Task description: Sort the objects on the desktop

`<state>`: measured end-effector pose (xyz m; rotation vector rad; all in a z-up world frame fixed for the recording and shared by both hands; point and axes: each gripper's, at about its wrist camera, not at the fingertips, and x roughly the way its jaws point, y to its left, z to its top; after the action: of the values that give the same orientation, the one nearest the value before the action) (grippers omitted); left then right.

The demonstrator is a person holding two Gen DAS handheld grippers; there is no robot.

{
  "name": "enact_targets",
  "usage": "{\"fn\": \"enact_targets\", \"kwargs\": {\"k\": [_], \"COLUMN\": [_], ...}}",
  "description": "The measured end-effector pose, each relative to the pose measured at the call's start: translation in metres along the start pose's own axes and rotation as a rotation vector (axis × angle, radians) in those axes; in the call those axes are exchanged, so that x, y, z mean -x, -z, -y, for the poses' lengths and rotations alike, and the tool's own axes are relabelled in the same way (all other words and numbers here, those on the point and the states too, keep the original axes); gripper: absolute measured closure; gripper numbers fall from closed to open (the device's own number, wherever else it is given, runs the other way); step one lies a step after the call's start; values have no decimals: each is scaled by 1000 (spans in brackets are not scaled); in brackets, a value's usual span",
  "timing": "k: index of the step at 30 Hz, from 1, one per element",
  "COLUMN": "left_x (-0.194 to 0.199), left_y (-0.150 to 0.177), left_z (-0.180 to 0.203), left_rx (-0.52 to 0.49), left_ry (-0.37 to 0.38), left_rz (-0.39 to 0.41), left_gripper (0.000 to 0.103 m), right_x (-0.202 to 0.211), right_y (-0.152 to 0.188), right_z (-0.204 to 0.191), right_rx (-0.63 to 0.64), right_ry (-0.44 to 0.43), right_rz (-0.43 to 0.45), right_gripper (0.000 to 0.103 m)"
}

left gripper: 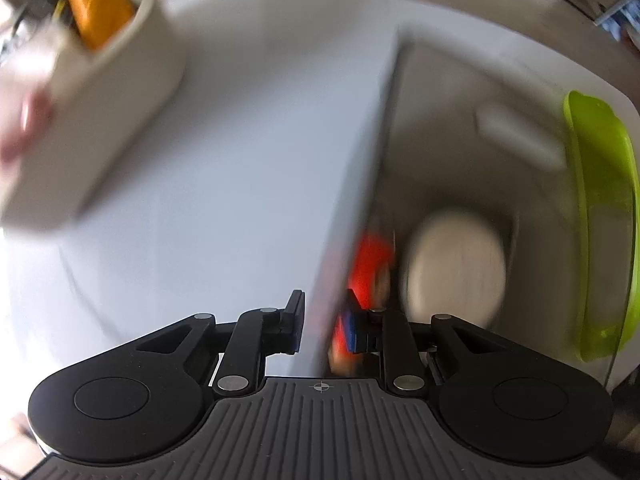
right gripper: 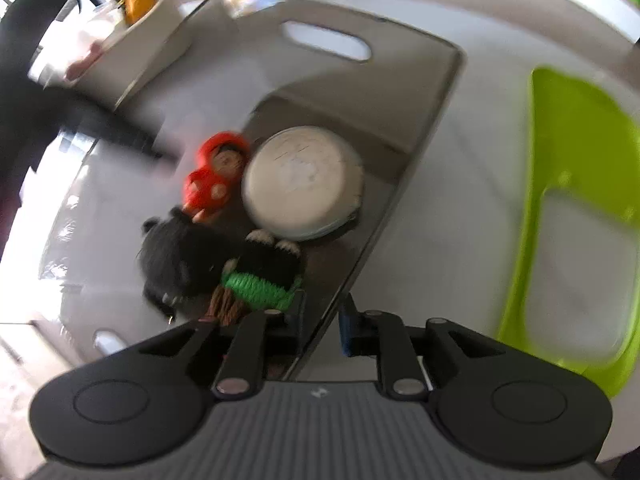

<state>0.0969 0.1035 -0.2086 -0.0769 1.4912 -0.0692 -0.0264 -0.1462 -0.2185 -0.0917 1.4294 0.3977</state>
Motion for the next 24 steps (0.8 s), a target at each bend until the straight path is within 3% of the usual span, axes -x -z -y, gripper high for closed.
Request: {"fn": "enact_targets", "kwargs": {"k": [1,2,3,5,9,10,11,13,17,20,24], "left_x": [4,12,23,42,77,84,91,99,90,72,44], "left_y": [-9,-12,-12,0,51,69,83,117,168,180,180], "left_z": [-1,-2,-6,-15,-47,-54,-62,-68,-60,-36,-22], "left_rx": [-16,-26,-30,15,252,314,362,471,647,662,673], "left_ry": [-6,20,5,-20,6,9,14,56,202,150,165], "left_rz": [4,15,44,80,59,51,41,-13,-121,-169,-205], "left_gripper": [54,27,13,11,10,10,9,9,9,9,9], "right_x": [4,12,20,44,83,89,94,93,66,42,21], "right_y": [4,5,6,-1,-38,-52,-66,-95,-142,-161,-171], "right_z": [3,7,12,22,37,39,39,33,8,-5,-17], "right_rx": [-28,-45,-56,-16,166,228,294,448,706,807,885], "right_ry": [-28,-47,-59,-15,63,71,76,60,47,45,17], "right_rz": [0,24,52,131,277,310,339,371,325,266,237], "right_gripper": [82,80,78,69,69,66,56,51,50,50,55]}}
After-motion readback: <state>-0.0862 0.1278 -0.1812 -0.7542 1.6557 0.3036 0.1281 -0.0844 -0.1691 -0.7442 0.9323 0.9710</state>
